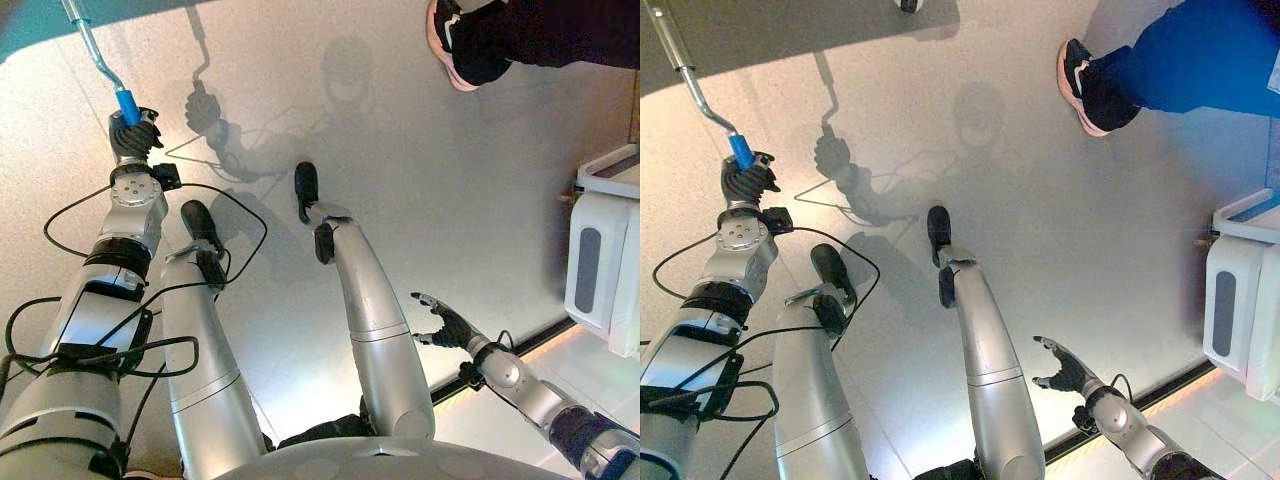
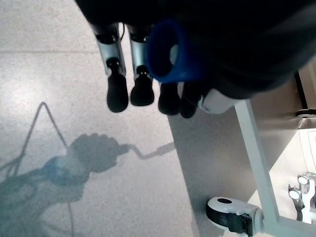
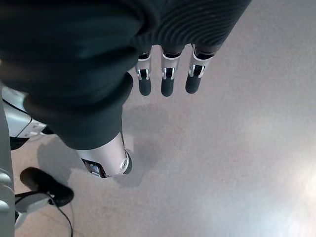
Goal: Raise the hospital bed
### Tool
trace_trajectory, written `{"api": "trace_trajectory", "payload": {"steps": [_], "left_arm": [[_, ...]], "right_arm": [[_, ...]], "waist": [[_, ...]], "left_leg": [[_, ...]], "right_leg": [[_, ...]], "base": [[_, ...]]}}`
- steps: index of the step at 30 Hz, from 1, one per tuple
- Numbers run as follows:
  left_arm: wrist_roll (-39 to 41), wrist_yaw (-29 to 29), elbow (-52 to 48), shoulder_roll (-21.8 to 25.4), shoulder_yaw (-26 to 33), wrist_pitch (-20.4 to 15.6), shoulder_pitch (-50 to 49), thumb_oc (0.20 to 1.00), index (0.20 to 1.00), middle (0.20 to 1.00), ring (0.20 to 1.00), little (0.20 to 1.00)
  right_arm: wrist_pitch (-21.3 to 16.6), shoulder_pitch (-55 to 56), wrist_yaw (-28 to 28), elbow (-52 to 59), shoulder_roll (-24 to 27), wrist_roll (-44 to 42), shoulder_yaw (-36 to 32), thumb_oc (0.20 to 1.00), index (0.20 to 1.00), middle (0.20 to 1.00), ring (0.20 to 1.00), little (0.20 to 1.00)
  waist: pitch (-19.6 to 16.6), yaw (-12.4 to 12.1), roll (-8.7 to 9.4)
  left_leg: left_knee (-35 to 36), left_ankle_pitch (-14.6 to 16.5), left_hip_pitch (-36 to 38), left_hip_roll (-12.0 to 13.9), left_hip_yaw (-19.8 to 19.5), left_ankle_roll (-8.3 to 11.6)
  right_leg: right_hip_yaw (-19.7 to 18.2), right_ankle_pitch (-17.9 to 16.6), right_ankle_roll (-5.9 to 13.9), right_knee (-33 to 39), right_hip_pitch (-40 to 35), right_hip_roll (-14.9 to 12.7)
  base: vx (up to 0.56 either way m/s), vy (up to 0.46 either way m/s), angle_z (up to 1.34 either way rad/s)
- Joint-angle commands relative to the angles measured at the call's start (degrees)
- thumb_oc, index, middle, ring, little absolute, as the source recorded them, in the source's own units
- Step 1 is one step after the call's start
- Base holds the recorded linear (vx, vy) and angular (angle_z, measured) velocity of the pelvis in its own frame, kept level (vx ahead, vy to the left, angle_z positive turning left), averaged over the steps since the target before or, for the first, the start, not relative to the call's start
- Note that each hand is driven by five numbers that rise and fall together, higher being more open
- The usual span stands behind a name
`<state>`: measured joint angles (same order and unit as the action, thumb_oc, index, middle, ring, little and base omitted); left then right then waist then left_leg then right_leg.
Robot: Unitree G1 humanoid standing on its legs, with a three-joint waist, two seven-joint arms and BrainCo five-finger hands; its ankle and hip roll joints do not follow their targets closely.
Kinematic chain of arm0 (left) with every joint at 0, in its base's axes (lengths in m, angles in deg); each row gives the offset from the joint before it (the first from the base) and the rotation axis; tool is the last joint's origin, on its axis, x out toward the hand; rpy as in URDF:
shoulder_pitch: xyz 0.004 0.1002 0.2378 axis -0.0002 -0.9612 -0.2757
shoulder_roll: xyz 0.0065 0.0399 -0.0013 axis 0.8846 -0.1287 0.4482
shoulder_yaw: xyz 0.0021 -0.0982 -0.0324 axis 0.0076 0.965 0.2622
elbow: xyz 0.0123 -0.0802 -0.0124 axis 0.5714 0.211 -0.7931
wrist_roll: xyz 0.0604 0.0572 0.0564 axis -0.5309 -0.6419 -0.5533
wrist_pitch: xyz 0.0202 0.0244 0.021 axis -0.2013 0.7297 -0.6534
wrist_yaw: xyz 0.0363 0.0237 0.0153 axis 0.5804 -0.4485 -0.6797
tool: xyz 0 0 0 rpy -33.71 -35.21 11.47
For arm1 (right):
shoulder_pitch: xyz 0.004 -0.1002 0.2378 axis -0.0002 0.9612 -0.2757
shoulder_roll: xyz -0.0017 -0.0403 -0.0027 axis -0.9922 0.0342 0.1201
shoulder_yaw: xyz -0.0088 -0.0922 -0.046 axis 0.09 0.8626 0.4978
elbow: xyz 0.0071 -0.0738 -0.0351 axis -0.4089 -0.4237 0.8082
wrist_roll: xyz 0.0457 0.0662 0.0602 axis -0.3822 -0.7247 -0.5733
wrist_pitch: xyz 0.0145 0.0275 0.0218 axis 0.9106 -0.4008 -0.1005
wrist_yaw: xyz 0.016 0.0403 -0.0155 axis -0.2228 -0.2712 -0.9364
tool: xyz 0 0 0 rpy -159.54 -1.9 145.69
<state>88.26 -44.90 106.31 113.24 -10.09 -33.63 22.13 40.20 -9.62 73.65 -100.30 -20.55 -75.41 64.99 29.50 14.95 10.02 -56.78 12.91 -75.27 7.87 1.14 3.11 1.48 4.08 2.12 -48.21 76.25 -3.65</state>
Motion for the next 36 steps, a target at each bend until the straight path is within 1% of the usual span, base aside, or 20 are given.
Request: {"api": "trace_trajectory", "payload": {"steps": [1, 2, 21, 27, 30, 33, 36], "left_arm": [[-3.8, -0.2, 0.0, 2.4, -2.9, 0.1, -3.4, 0.225, 0.225, 0.225, 0.225, 0.225], [-3.9, -0.2, -0.1, 2.3, -2.9, 0.1, -3.5, 1.000, 1.000, 1.000, 1.000, 1.000], [-4.0, 1.5, 0.5, 1.4, -3.8, 1.1, -4.3, 1.000, 1.000, 1.000, 1.000, 1.000], [-5.7, 3.2, -0.1, 0.7, -4.1, 2.2, -7.8, 1.000, 1.000, 1.000, 1.000, 1.000], [-6.5, 4.6, 0.0, -0.6, -3.4, 2.9, -11.5, 1.000, 1.000, 1.000, 1.000, 1.000], [-6.5, 5.0, -0.1, -1.3, -3.0, 3.1, -13.0, 1.000, 1.000, 1.000, 1.000, 1.000], [-5.8, 6.3, 0.4, -3.1, -2.2, 3.5, -16.3, 1.000, 1.000, 1.000, 1.000, 1.000]], "right_arm": [[-1.0, 0.0, 0.4, 2.8, 1.7, -1.4, 3.2, 1.000, 1.000, 1.000, 1.000, 1.000], [-1.0, 0.0, 0.4, 2.9, 1.8, -1.3, 3.1, 1.000, 1.000, 1.000, 1.000, 1.000], [-0.7, 0.5, 0.6, 2.8, 2.3, -1.5, 3.3, 1.000, 1.000, 1.000, 1.000, 1.000], [-0.4, 0.6, 1.2, 3.0, 2.4, -1.6, 3.2, 1.000, 1.000, 1.000, 1.000, 1.000], [0.0, 0.4, 1.7, 3.3, 2.7, -1.8, 3.2, 1.000, 1.000, 1.000, 1.000, 1.000], [0.1, 0.5, 1.8, 3.6, 3.1, -1.9, 3.2, 1.000, 1.000, 1.000, 1.000, 1.000], [0.5, 0.9, 2.1, 3.7, 3.6, -1.9, 3.0, 1.000, 1.000, 1.000, 1.000, 1.000]], "waist": [[0.3, -1.8, 9.07], [0.3, -1.9, 8.99], [0.3, -2.2, 8.23], [0.3, -2.7, 7.92], [0.3, -3.0, 8.09], [0.3, -3.1, 8.19], [0.3, -3.1, 8.67]], "left_leg": [[-4.0, -4.0, 2.1, -2.6, 0.9, 1.25], [-3.9, -4.0, 2.1, -2.7, 0.9, 1.27], [-2.7, -5.1, 2.0, -3.0, 0.7, 1.38], [-2.2, -5.7, 2.1, -3.0, 0.3, 1.48], [-1.8, -6.5, 2.0, -3.0, 0.1, 1.77], [-1.4, -7.0, 2.0, -2.9, 0.0, 1.91], [-0.6, -7.6, 2.3, -2.8, -0.2, 2.19]], "right_leg": [[-3.3, -7.8, 5.99, 3.6, 1.0, -2.9], [-3.3, -7.8, 5.93, 3.5, 1.1, -2.9], [-2.7, -7.2, 5.35, 2.1, 1.1, -3.5], [-2.5, -6.8, 4.93, 1.2, 1.0, -3.7], [-2.0, -6.8, 4.66, 0.6, 0.9, -3.8], [-1.7, -6.8, 4.53, 0.5, 0.8, -3.9], [-1.3, -6.6, 4.18, 0.2, 0.6, -4.2]], "base": [[0.00, 0.000, 0.00], [0.00, 0.000, 0.00], [0.00, -0.016, 0.02], [-0.01, -0.046, 0.03], [-0.03, -0.067, 0.09], [-0.03, -0.052, 0.05], [-0.04, -0.084, 0.07]]}}
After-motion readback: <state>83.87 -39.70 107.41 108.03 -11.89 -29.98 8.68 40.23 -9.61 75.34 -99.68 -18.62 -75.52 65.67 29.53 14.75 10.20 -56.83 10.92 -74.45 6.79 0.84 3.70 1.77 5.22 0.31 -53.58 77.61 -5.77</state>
